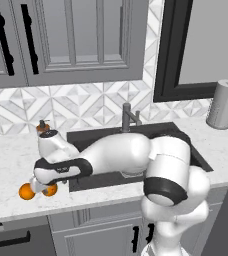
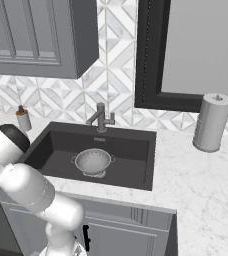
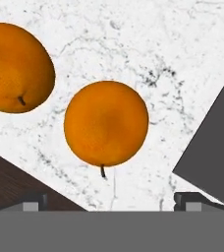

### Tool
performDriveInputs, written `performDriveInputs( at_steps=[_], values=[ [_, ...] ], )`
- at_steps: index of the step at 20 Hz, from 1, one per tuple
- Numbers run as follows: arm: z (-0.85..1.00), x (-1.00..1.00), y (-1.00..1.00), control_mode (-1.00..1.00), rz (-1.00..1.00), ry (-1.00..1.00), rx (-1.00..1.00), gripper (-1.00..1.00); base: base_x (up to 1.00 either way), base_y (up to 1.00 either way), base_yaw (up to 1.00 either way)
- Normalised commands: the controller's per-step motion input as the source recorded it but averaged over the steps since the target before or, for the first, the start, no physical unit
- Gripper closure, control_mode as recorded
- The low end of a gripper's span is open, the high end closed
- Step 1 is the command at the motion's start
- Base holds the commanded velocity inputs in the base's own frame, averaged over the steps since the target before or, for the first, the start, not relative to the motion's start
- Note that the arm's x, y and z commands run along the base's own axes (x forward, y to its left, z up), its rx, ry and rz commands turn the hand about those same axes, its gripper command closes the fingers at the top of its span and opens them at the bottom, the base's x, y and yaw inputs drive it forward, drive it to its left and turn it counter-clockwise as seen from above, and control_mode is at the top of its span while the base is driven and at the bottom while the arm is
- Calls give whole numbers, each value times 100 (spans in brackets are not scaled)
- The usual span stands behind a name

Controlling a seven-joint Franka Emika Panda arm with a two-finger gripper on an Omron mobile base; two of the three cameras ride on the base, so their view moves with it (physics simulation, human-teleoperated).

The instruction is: Put the colander in the sink, put the orange, orange in the colander, and turn on the sink faucet and pour water over the colander.

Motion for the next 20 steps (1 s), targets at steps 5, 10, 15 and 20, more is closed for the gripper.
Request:
performDriveInputs(
  at_steps=[5,10,15,20],
  values=[
    [-5,28,6,-100,0,0,0,-100,0,0,0],
    [-13,16,9,-100,0,0,0,-100,0,0,0],
    [-23,1,16,-100,0,0,0,-100,0,0,0],
    [-17,0,9,-100,0,0,0,-100,0,0,0]
  ],
)
